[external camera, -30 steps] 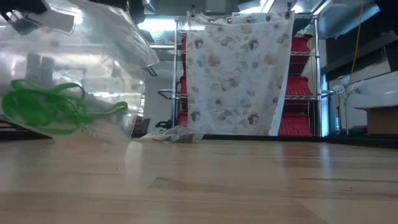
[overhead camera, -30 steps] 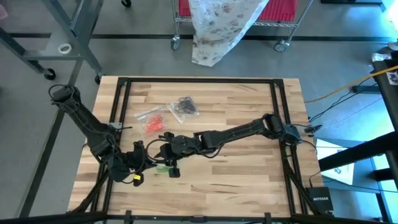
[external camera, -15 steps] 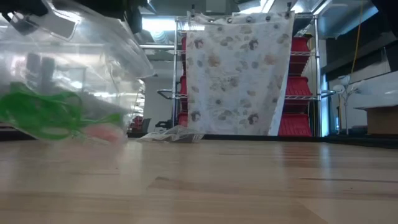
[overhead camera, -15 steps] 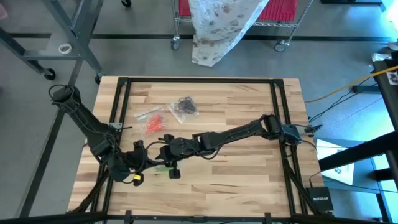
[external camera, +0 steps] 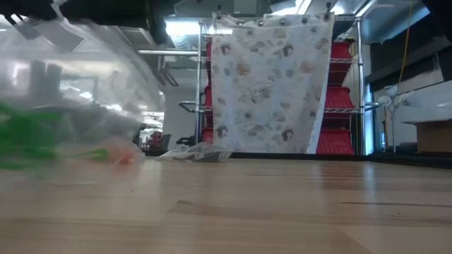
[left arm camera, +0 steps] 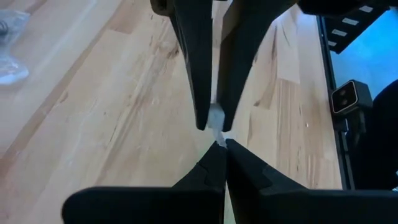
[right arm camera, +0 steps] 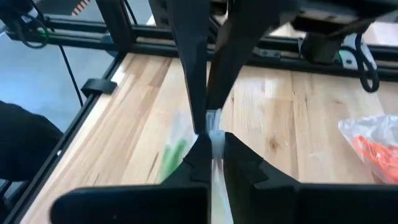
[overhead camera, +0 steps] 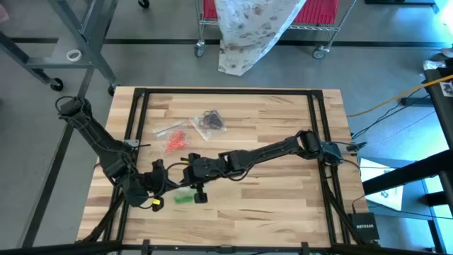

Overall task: Sort rubber bands
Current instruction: Close the transparent zip bag

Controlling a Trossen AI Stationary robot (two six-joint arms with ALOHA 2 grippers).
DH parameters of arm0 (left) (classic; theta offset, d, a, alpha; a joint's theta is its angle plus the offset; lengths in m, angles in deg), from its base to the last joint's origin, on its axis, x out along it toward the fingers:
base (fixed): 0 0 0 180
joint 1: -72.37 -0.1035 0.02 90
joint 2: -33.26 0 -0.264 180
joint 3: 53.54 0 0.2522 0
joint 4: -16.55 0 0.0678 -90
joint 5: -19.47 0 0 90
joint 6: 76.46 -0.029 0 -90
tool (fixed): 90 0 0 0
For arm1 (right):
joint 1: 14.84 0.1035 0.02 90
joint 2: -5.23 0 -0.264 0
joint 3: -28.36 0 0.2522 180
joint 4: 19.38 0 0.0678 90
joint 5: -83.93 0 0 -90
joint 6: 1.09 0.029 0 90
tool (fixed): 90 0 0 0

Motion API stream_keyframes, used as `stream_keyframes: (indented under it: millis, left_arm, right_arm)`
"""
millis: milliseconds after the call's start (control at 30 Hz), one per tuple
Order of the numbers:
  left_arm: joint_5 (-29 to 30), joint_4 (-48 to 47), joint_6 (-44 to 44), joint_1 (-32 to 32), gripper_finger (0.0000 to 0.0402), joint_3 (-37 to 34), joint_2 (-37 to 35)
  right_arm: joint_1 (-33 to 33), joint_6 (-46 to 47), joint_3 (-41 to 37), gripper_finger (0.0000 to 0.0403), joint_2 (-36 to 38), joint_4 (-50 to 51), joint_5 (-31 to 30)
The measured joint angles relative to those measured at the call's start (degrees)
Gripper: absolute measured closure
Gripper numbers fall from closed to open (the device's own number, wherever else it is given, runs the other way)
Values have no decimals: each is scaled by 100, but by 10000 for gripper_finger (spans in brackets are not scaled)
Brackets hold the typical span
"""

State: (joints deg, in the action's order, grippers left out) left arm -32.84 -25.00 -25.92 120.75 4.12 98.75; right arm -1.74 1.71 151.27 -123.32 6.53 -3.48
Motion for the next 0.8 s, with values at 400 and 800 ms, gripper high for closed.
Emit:
stream_keyframes:
  millis: [400, 800]
  left_arm:
    - [0, -137, 548, -131, 376, 0, -43]
    - [-39, -233, 649, -378, 299, 0, -64]
  right_arm:
    - [0, 4, -1, 399, 0, 158, 0]
    - [0, 9, -2, 401, 0, 183, -1]
